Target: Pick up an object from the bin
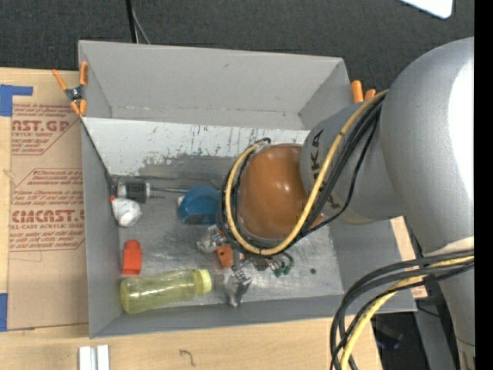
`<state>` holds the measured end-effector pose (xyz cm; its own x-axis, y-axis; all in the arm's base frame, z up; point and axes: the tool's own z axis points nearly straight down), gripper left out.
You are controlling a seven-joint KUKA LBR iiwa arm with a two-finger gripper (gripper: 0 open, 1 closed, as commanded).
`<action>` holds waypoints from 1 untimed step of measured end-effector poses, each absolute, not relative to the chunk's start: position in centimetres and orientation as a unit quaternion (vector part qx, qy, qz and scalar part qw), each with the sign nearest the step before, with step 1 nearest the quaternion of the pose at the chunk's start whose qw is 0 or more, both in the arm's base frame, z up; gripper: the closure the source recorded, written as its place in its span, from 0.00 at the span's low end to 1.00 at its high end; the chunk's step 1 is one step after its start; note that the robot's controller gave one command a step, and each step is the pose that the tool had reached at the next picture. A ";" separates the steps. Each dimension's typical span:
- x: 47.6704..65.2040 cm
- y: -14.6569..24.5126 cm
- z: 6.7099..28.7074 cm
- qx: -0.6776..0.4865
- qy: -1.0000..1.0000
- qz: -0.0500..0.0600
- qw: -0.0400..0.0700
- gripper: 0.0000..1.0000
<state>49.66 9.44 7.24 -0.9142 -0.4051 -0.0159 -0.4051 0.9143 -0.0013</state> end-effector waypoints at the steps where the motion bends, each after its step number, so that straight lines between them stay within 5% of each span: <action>1: 49.6 9.4 7.2 -0.207 0.978 0.001 0.007 0.00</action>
Offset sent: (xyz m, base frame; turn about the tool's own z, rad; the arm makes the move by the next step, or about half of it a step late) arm 0.0074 0.1394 0.0012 -0.1354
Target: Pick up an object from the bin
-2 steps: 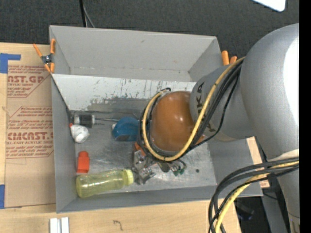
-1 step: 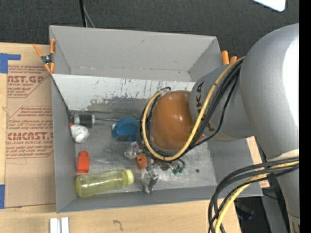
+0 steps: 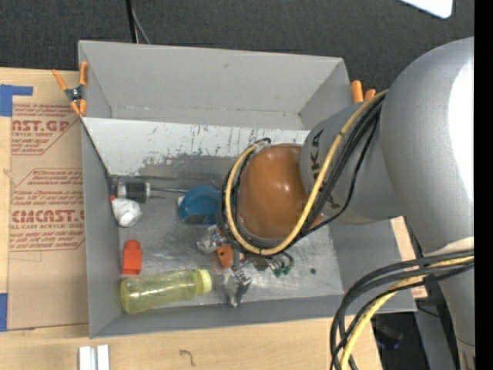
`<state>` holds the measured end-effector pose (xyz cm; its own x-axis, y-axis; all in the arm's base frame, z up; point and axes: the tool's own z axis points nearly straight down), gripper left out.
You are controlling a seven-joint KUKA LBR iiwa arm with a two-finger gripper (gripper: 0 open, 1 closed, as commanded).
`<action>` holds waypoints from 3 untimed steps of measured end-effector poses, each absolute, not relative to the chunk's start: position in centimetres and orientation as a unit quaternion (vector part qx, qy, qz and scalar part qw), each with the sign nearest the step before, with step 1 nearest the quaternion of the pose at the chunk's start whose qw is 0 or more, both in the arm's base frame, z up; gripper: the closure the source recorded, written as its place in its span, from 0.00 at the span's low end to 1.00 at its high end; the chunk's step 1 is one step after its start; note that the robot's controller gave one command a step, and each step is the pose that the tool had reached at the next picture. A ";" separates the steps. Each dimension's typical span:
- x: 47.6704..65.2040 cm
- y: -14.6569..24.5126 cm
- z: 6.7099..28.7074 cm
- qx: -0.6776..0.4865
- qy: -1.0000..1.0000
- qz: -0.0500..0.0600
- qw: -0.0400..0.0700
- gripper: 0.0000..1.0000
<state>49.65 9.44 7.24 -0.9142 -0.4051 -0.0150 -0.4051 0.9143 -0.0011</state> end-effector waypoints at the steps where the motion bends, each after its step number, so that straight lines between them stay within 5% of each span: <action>1: 51.2 21.6 7.9 -0.271 0.962 -0.017 -0.005 1.00; 2: 51.2 21.7 7.9 -0.271 0.962 -0.015 -0.003 1.00; 3: 51.4 18.9 23.6 -0.291 0.957 0.000 0.003 1.00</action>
Offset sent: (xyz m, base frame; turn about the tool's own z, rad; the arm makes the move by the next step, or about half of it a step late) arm 0.0000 0.0000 0.0000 0.0000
